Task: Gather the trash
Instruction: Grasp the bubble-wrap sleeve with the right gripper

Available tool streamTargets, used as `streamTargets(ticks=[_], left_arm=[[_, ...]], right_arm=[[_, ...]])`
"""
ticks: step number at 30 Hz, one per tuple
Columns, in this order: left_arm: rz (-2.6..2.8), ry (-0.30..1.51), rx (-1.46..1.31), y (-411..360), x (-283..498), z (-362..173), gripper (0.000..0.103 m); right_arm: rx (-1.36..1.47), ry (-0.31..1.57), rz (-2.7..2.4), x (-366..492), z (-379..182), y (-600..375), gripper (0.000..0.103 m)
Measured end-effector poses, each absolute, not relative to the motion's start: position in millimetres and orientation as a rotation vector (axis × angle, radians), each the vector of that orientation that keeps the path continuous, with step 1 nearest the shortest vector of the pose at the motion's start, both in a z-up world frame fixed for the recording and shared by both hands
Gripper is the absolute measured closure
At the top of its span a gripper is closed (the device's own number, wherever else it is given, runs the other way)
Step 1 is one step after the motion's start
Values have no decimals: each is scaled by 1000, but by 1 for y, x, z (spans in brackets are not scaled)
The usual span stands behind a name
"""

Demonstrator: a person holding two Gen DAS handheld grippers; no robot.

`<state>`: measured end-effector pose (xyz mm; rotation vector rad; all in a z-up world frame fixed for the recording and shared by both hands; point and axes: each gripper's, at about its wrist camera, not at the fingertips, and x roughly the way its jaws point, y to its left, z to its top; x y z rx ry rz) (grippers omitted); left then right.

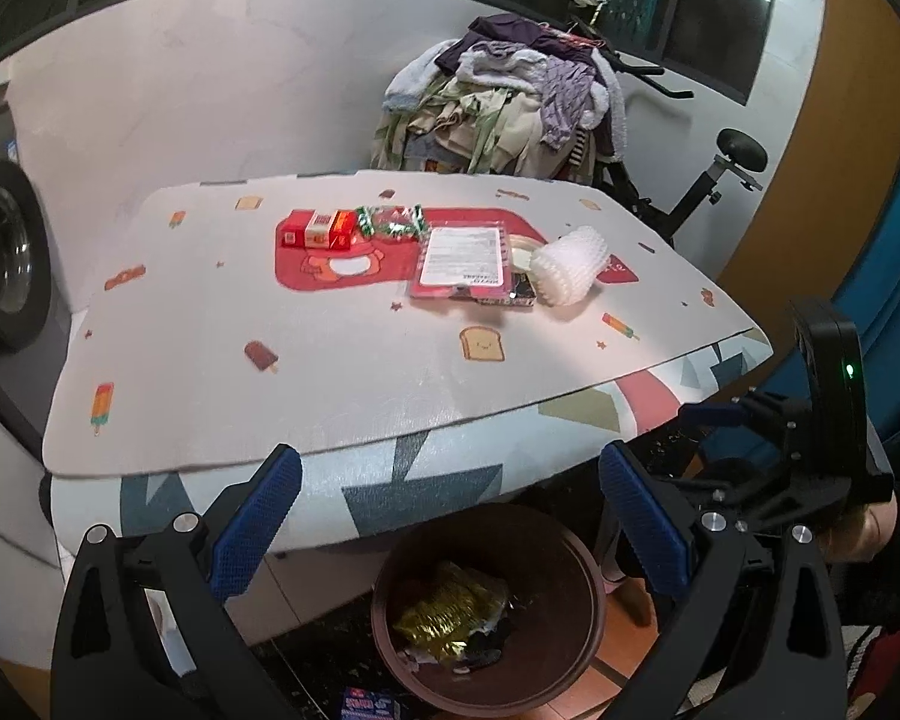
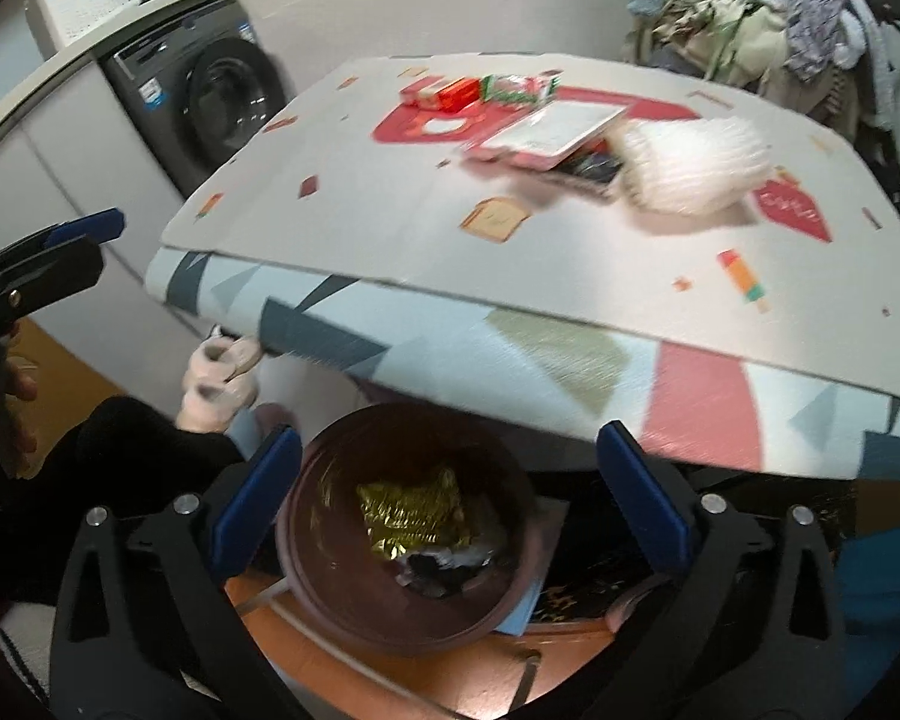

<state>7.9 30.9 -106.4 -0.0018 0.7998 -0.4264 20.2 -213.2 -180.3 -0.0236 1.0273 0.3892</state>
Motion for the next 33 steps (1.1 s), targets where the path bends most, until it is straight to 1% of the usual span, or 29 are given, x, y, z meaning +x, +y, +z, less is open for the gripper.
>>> streamTargets(ticks=[3,10,15,18,21,26,33], left_arm=[[-437,751,34,27,9,-100,6],[-420,707,-5,31,32,-92,6],[-384,677,44,31,49,-86,6],[-359,667,64,35,60,-85,6],[-344,674,58,42,72,-85,6],[-354,709,73,46,92,-89,6],[-331,736,55,55,121,-100,6]], right_arm=[[-23,999,366,28,-175,-222,6],[-2,952,277,48,-157,-242,6],[42,932,230,62,-150,-259,6],[13,922,163,71,-149,-264,6],[-31,916,125,79,-149,-266,6],[12,973,157,97,-157,-276,6],[27,961,156,119,-167,-285,6]])
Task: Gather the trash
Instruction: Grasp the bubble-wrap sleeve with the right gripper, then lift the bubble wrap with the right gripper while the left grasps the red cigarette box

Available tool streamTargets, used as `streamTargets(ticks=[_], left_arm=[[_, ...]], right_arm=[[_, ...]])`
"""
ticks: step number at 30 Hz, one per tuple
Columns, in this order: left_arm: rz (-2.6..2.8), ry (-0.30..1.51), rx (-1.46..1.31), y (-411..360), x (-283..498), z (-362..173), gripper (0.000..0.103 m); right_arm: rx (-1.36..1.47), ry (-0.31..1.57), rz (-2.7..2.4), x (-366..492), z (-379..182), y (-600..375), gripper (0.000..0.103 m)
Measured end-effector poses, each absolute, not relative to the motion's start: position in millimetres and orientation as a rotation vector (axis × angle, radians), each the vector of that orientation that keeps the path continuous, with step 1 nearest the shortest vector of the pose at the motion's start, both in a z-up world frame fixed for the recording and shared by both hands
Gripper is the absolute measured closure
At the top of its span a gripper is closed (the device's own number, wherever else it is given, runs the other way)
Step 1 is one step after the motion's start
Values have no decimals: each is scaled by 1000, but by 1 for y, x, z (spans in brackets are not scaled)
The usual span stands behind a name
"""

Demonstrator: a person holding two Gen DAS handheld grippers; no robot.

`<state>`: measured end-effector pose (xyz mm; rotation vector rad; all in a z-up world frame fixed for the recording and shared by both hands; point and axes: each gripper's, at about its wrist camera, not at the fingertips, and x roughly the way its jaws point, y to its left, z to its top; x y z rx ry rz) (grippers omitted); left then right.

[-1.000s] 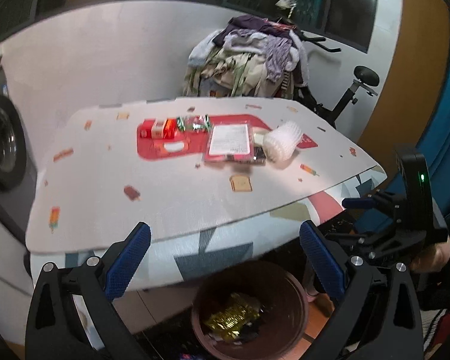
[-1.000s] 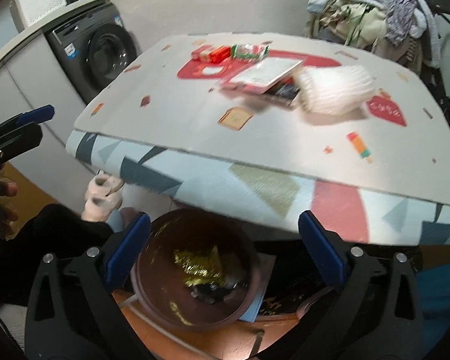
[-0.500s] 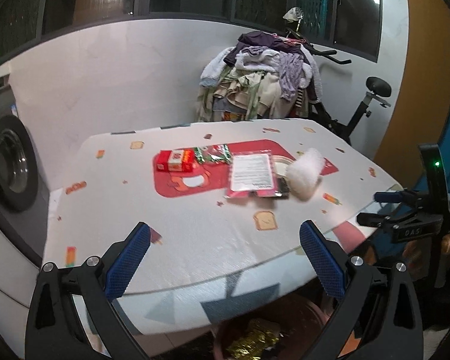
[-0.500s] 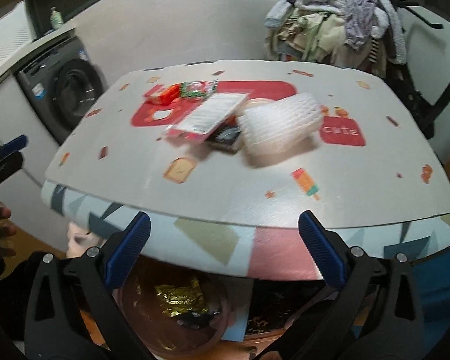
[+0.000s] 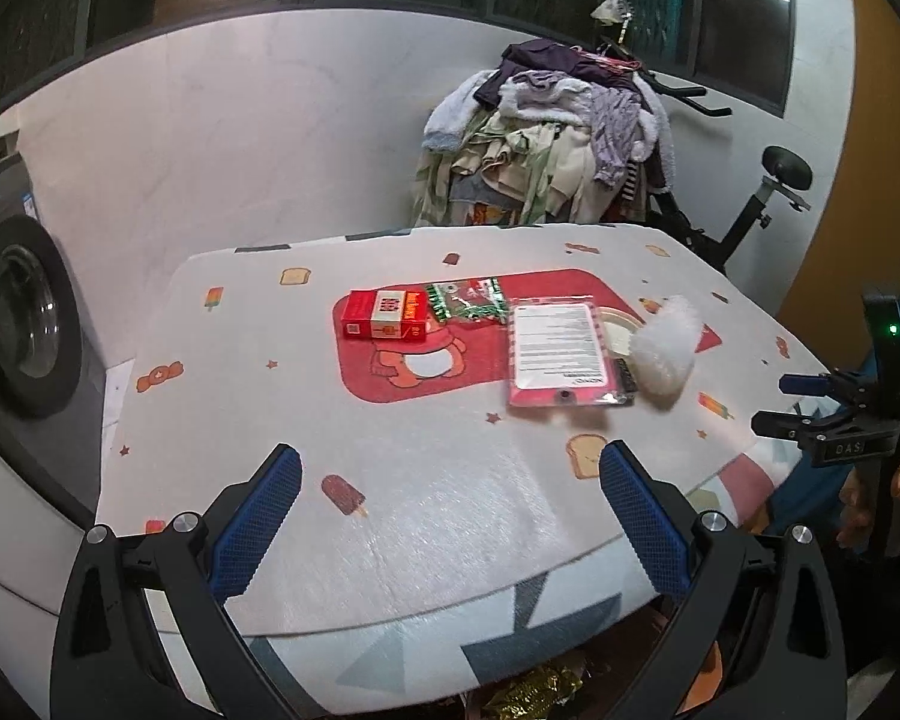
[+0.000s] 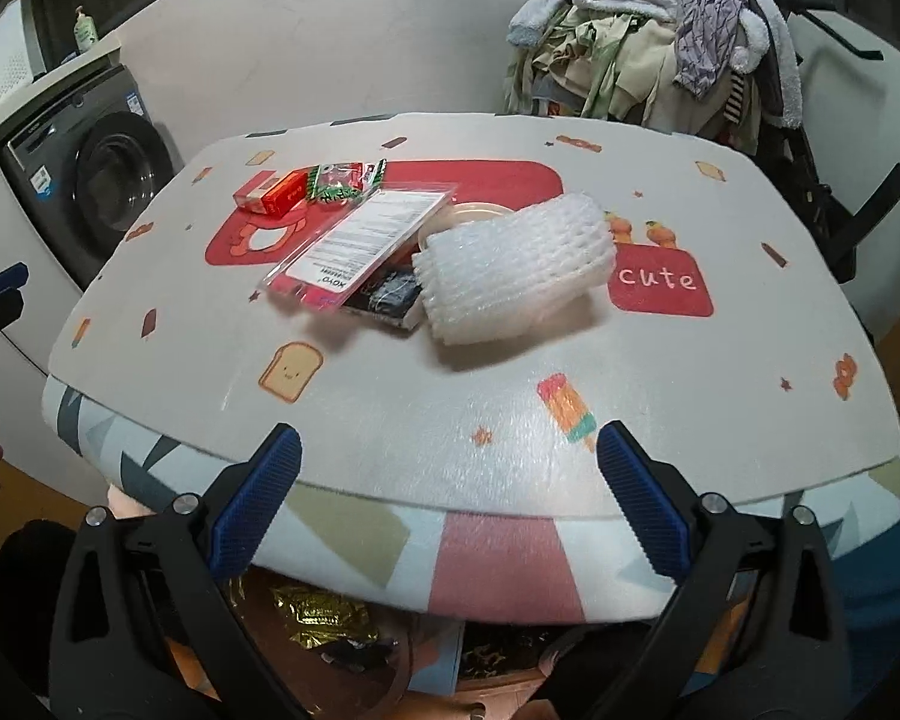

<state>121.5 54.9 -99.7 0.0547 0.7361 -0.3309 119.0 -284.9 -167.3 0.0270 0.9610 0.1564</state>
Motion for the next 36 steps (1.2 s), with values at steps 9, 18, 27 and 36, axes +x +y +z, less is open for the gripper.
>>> streamTargets(ticks=[9,18,27,36], left_arm=[[-311,763,-7,64,153,-108,6],[-253,825,-60,71,180,-124,6],[-313,904,-163,72,213,-149,27],[-285,889,-53,48,301,-168,6]], right_arm=[[222,950,87,169,-188,-322,6],[563,951,-3,220,-216,-351,11],[708,924,44,226,-214,-356,63],[518,776,55,207,-163,-359,63]])
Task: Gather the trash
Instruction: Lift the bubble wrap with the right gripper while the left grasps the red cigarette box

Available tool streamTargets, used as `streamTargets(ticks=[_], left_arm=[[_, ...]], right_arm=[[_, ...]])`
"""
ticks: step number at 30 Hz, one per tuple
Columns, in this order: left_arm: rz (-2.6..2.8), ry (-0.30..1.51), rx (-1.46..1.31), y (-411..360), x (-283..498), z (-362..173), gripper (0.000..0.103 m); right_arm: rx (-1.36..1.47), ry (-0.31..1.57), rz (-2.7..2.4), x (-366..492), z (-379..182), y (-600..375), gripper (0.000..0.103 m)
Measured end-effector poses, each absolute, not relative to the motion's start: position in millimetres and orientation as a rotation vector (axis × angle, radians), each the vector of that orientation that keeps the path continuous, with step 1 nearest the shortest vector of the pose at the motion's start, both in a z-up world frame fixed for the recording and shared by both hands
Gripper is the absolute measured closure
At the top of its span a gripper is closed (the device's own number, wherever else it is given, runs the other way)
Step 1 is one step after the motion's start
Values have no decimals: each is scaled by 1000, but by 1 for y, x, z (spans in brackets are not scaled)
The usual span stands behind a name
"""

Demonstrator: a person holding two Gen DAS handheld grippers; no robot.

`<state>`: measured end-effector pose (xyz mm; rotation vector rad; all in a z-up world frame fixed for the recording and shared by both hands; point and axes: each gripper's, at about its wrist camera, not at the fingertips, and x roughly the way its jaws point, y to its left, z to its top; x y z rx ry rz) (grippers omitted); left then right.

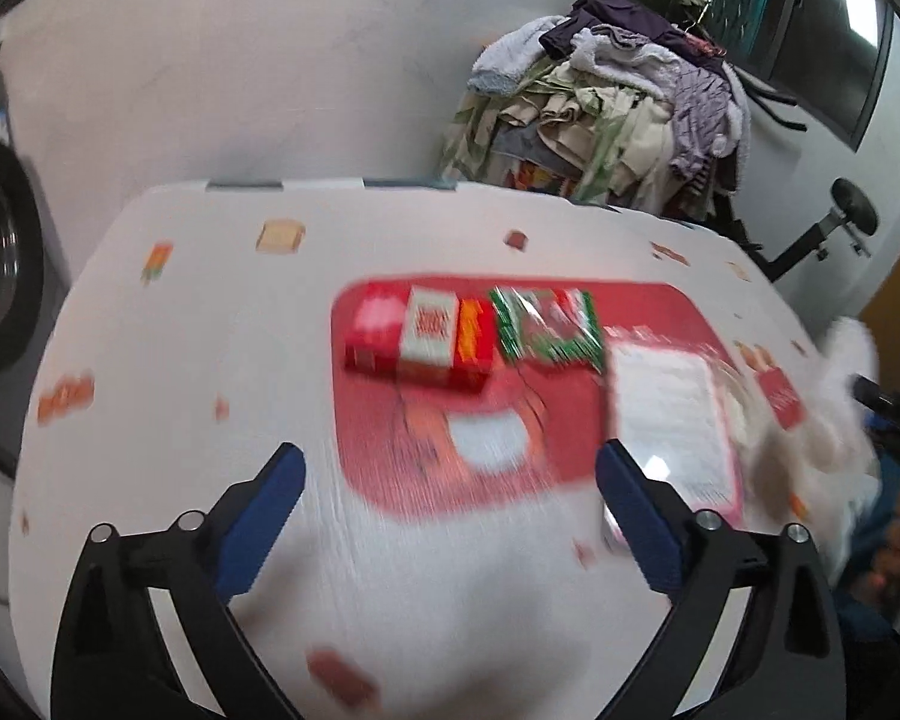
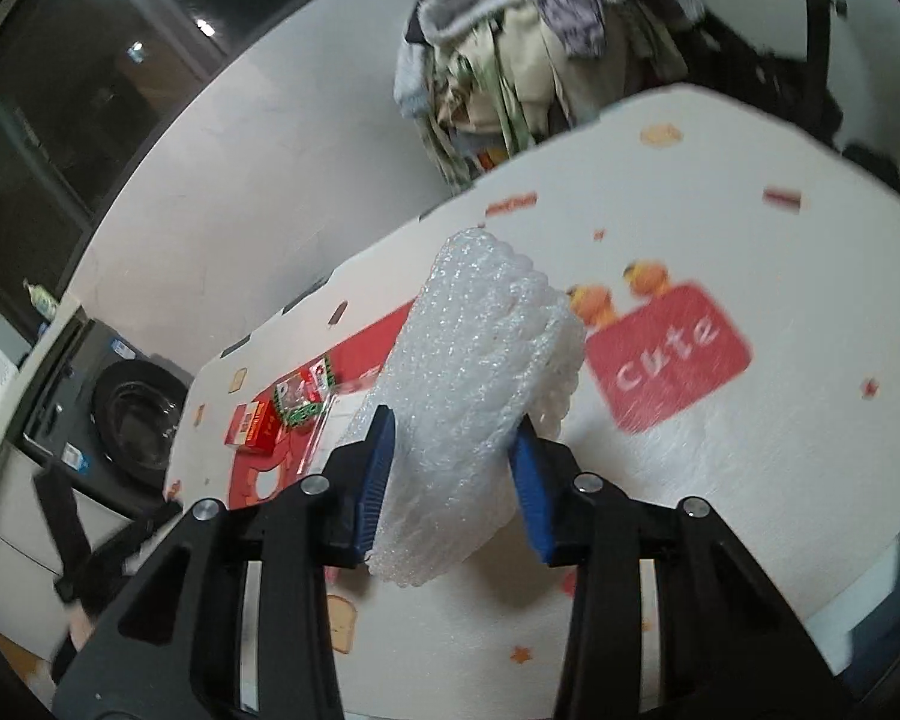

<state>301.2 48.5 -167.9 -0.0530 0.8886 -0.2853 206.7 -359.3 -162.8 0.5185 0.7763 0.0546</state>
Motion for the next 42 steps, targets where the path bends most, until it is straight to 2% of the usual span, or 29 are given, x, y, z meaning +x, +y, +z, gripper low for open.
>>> streamTargets(ticks=[8,14,16,17,28,42], left_arm=[[-303,956,67,20,384,-197,6],[-254,1030,112,13,411,-221,6],[-270,1054,74,16,412,-225,18],[-271,1053,71,16,409,-224,18],[-352,988,75,18,335,-184,18],[-454,865,78,-4,169,-126,18]], right_arm=[[462,781,10,195,-167,-380,63],[480,794,-6,192,-175,-390,63],[482,797,-6,191,-176,-390,63],[480,797,-6,190,-176,-389,63],[413,798,45,182,-163,-357,63],[280,811,155,127,-135,-304,63]])
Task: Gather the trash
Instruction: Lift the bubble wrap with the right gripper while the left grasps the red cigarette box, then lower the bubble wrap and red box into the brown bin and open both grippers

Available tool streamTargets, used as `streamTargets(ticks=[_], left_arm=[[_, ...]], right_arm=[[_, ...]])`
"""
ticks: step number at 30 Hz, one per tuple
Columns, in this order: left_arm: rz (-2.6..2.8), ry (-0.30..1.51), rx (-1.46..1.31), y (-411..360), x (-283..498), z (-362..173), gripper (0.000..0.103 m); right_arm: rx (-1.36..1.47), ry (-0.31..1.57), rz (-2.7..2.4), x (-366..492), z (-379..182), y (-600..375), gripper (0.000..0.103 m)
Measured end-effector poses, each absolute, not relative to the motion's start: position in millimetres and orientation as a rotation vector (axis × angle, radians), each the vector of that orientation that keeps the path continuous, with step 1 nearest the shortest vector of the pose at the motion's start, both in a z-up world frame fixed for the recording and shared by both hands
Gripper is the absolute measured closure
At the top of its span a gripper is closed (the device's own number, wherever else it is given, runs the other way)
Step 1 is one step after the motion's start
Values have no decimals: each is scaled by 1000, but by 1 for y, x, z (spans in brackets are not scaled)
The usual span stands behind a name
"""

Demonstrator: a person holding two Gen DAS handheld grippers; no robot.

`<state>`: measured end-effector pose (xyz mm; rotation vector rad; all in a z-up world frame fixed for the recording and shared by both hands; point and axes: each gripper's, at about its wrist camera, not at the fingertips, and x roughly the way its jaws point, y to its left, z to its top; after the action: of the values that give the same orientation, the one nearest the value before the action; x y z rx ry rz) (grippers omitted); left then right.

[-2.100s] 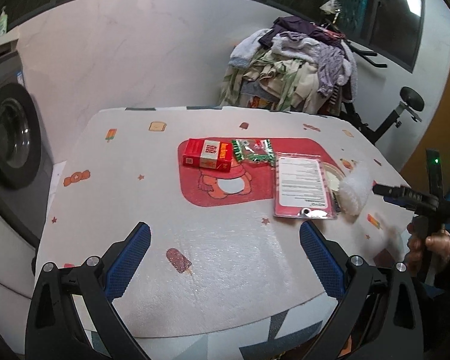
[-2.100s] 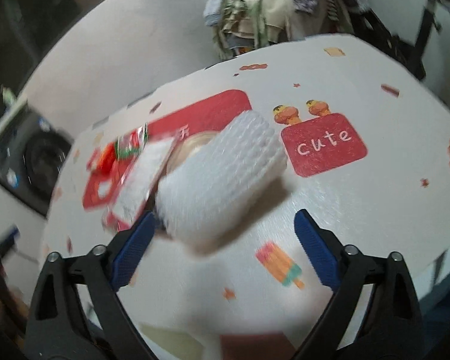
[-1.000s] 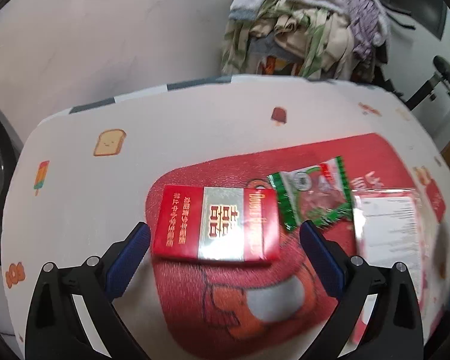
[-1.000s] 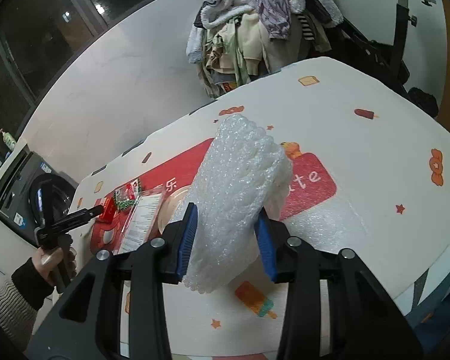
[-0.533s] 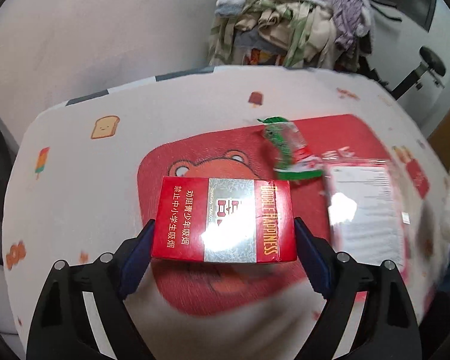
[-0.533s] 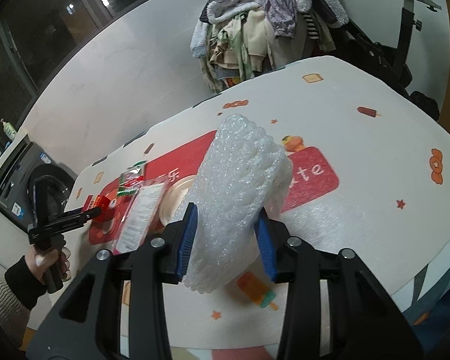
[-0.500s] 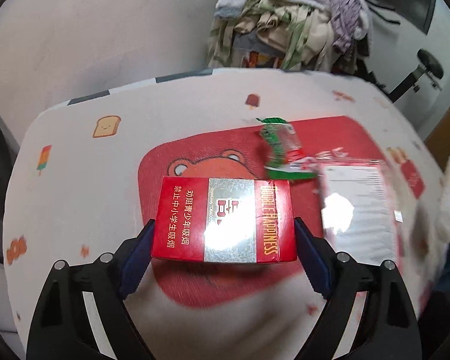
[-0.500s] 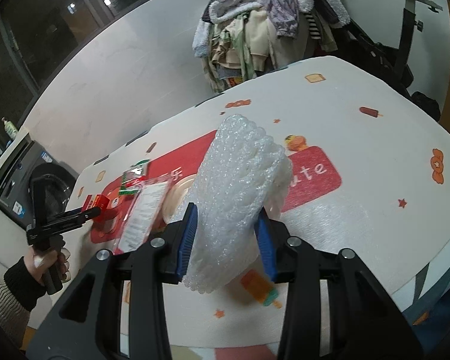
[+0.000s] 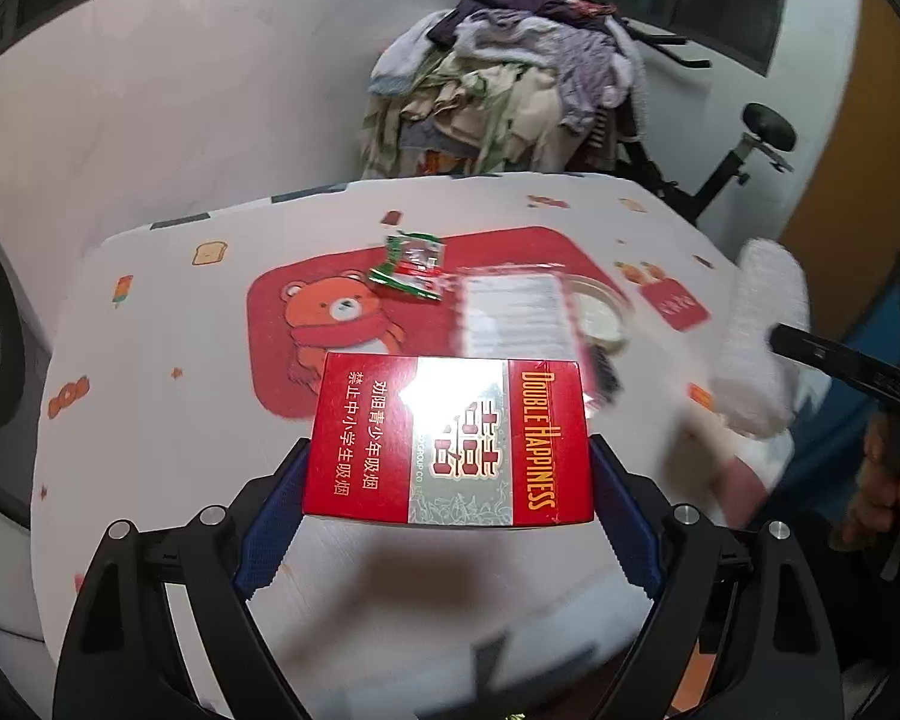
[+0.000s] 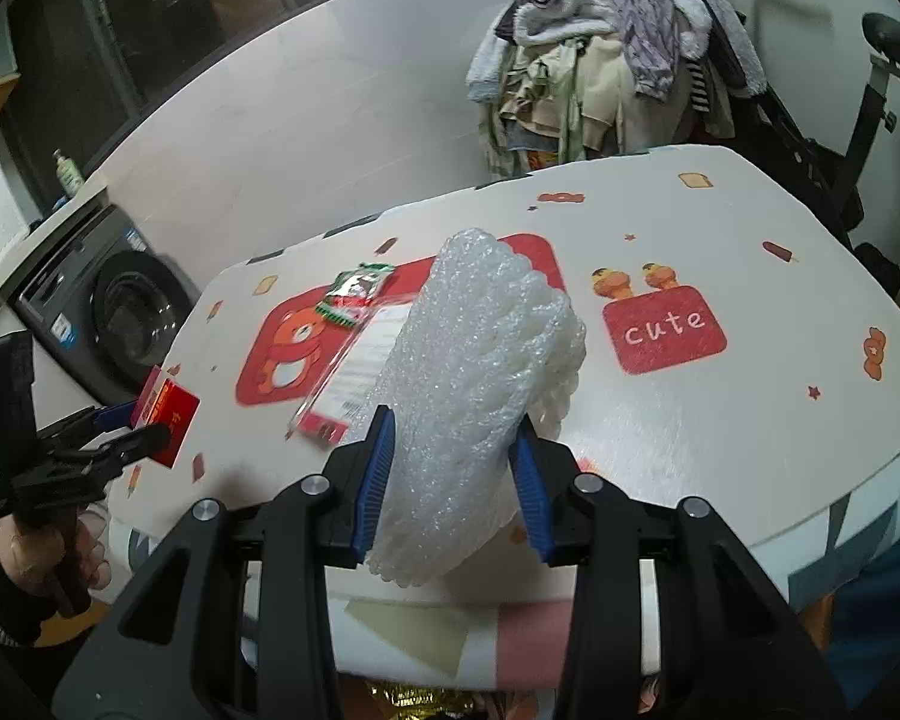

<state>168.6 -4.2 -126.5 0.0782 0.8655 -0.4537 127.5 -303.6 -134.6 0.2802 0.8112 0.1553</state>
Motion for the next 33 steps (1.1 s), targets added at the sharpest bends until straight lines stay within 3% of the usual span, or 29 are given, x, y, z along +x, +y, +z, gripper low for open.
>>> streamTargets(ticks=[13,33], left_arm=[[-517,829,106,-30,44,-123,17],[-548,953,45,-28,-9,-169,17]], right_arm=[[237,803,196,67,-122,-282,63],[212,838,245,32,-135,-259,63]])
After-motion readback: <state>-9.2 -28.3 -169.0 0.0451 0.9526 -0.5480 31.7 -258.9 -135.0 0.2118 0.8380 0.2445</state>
